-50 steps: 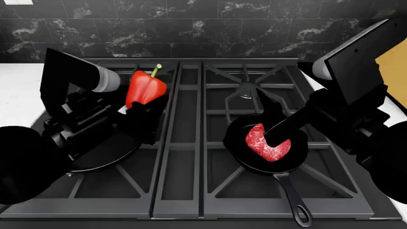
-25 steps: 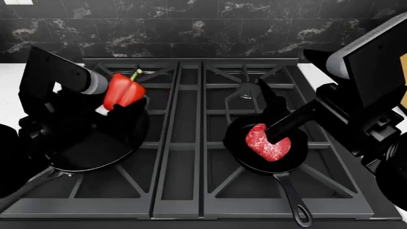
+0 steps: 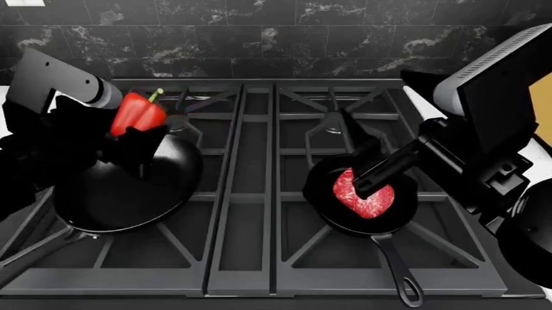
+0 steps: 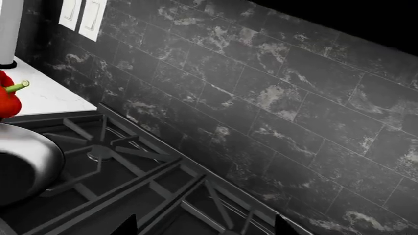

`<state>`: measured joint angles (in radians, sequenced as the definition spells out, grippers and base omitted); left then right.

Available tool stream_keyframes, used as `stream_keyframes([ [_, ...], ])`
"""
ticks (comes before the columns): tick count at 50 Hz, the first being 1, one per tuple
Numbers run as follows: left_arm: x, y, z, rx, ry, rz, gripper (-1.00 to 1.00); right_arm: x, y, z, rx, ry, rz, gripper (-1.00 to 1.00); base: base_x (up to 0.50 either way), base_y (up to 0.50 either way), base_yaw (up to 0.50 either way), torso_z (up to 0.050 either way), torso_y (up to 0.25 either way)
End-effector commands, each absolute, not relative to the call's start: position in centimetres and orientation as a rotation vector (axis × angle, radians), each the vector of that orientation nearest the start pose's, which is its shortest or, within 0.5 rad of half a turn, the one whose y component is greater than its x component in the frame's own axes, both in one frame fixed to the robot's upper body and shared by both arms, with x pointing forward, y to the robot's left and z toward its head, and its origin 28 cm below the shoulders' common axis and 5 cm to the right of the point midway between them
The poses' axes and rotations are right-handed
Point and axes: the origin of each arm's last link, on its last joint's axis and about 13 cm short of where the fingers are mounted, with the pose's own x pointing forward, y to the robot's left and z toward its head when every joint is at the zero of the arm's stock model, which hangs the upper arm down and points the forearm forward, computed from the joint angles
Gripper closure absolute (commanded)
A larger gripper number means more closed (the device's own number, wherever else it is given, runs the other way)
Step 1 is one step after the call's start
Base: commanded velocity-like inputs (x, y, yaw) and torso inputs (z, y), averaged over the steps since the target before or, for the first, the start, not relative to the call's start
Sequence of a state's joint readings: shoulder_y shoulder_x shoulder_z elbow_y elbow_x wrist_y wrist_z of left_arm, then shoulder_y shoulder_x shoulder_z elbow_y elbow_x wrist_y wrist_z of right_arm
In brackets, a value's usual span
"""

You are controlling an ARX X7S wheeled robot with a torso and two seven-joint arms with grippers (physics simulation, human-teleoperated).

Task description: Place both pans onto different burners. Then place the bell pepper and the pork loin on different pans.

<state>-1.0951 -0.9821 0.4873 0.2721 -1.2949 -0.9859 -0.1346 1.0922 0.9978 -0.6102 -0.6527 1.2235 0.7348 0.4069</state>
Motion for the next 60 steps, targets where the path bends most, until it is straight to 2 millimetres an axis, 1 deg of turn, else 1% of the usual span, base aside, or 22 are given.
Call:
stream_keyframes([
  [1,26.9,32.8,27.0,0.255,0.268,-0.405,1.0,22.8,-14.5,27.3,-0.361,-0.153,0.433,-1.0,0.0,0.0,0.0,0.0,0.0],
  [5,26.9,33.1,26.8,0.256,0.284,-0.404,1.0,22.7,-14.4,27.3,-0.36,-0.15,0.437,-1.0,0.0,0.0,0.0,0.0,0.0],
  [10,27.4,33.4,26.5,0.235,0.327,-0.399,1.0,22.5,-14.5,26.9,-0.368,-0.126,0.435,-1.0,0.0,0.0,0.0,0.0,0.0],
  [19,27.3,33.5,25.9,0.224,0.354,-0.416,1.0,22.4,-14.7,26.6,-0.374,-0.091,0.423,-1.0,0.0,0.0,0.0,0.0,0.0],
  [21,27.3,33.5,25.7,0.241,0.364,-0.418,1.0,22.1,-14.6,26.7,-0.331,-0.112,0.464,-1.0,0.0,0.0,0.0,0.0,0.0],
  [26,27.5,33.5,25.0,0.243,0.397,-0.419,1.0,21.9,-14.6,26.7,-0.317,-0.115,0.467,-1.0,0.0,0.0,0.0,0.0,0.002],
  [37,27.7,33.9,24.7,0.242,0.425,-0.404,1.0,22.1,-14.5,26.6,-0.317,-0.117,0.466,-1.0,0.0,0.0,0.0,0.001,0.0],
  [49,27.4,34.0,25.0,0.247,0.424,-0.396,1.0,22.2,-14.5,26.3,-0.314,-0.116,0.466,-1.0,0.0,0.0,0.0,0.0,0.0],
  [50,27.4,34.0,25.0,0.248,0.424,-0.396,-1.0,22.2,-14.5,26.2,-0.312,-0.116,0.466,-1.0,0.0,0.0,0.0,0.0,0.0],
  [60,27.2,33.9,25.1,0.247,0.424,-0.395,-1.0,22.2,-14.5,26.1,-0.306,-0.118,0.467,-1.0,0.0,0.0,0.0,0.0,0.0],
])
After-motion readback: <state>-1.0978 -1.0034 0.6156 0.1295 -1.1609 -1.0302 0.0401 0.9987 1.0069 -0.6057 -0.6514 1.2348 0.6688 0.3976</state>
